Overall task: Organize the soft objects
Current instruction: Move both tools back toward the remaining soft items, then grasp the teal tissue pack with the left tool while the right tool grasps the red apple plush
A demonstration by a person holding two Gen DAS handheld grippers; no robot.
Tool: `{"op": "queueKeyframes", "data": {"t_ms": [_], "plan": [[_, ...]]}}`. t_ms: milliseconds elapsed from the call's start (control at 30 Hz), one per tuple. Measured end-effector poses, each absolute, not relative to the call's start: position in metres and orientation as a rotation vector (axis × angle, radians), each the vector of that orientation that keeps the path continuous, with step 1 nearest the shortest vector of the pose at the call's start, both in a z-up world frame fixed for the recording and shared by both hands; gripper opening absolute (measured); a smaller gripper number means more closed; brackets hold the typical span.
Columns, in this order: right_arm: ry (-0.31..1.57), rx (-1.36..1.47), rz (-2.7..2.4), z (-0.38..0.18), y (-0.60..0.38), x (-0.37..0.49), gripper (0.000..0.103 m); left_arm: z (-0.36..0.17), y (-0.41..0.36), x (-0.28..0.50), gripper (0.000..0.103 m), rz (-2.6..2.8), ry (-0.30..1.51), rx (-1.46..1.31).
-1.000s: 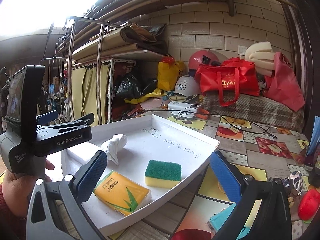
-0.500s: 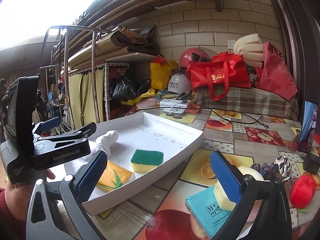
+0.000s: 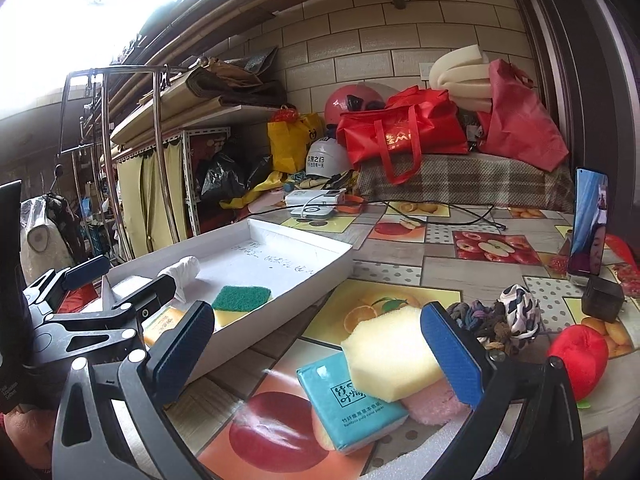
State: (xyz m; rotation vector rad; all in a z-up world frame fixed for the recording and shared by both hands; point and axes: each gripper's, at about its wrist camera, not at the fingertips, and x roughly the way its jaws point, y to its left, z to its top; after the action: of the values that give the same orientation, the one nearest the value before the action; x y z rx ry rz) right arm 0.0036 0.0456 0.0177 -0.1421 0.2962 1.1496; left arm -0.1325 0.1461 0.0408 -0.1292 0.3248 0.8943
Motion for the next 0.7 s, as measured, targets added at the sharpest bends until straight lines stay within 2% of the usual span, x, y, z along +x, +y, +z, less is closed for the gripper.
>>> {"op": "queueKeyframes", "data": {"t_ms": [433,700], "plan": [[0.349,-0.089,1.044,0.021,-0.009,0.067,0.103,0.039,0.104,-0.088,0.103,0.726,0.409,-0.021],[0.539,-0.071,0.88,0.011,-0.045,0.135,0.103,0.024,0.088,-0.037,0.103,0.486,0.615,0.051]]}}
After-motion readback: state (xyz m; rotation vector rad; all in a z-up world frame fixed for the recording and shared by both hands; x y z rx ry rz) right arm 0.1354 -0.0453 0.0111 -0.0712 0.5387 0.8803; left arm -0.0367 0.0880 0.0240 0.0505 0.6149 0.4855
